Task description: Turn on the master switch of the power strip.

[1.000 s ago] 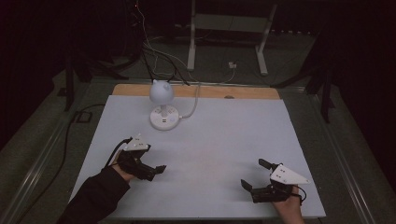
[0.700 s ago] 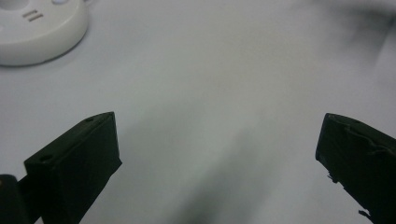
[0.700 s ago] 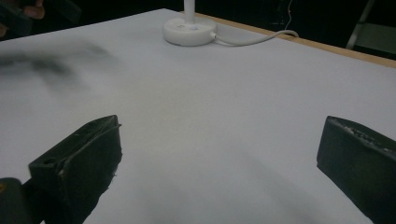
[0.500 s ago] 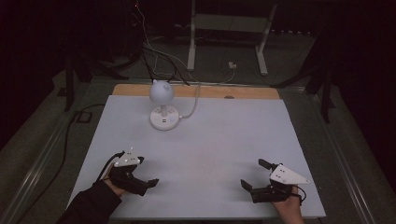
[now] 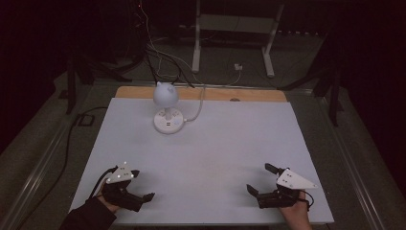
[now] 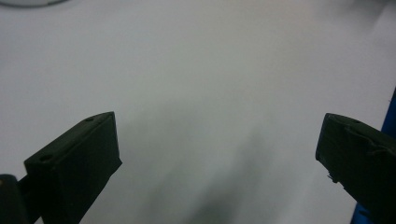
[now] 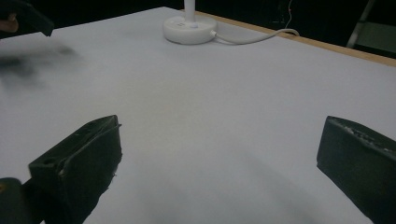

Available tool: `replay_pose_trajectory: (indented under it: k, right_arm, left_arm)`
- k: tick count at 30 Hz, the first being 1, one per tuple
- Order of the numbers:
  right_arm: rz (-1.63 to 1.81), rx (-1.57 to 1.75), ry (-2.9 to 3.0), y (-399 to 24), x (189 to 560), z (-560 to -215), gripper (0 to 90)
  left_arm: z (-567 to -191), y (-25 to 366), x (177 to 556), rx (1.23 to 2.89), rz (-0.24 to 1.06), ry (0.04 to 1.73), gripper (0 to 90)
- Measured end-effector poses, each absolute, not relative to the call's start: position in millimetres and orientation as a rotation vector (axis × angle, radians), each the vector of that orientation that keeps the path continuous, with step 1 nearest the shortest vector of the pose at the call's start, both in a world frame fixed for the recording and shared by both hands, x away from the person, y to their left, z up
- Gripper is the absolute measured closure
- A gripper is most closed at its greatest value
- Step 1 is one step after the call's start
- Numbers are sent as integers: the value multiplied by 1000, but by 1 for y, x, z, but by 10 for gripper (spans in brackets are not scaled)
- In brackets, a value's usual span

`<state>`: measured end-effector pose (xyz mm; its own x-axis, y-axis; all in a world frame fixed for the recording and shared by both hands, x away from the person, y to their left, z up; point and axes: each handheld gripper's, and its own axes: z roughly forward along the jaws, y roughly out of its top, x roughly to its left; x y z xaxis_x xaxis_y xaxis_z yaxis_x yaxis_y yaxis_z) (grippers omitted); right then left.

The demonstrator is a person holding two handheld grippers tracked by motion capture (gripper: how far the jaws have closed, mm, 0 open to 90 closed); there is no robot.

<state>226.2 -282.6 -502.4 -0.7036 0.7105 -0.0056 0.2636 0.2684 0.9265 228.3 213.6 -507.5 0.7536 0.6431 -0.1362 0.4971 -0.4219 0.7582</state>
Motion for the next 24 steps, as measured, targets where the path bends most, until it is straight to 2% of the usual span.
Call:
replay_pose_trajectory:
  k: [6,24]
  right_arm:
    - [1425,881,2123,-283,227,-503,0]
    - [1417,868,2137,-282,227,-504,0]
  left_arm:
    - [-514,221,221,2112,198,870,2]
    - [-525,231,217,2112,317,829,2]
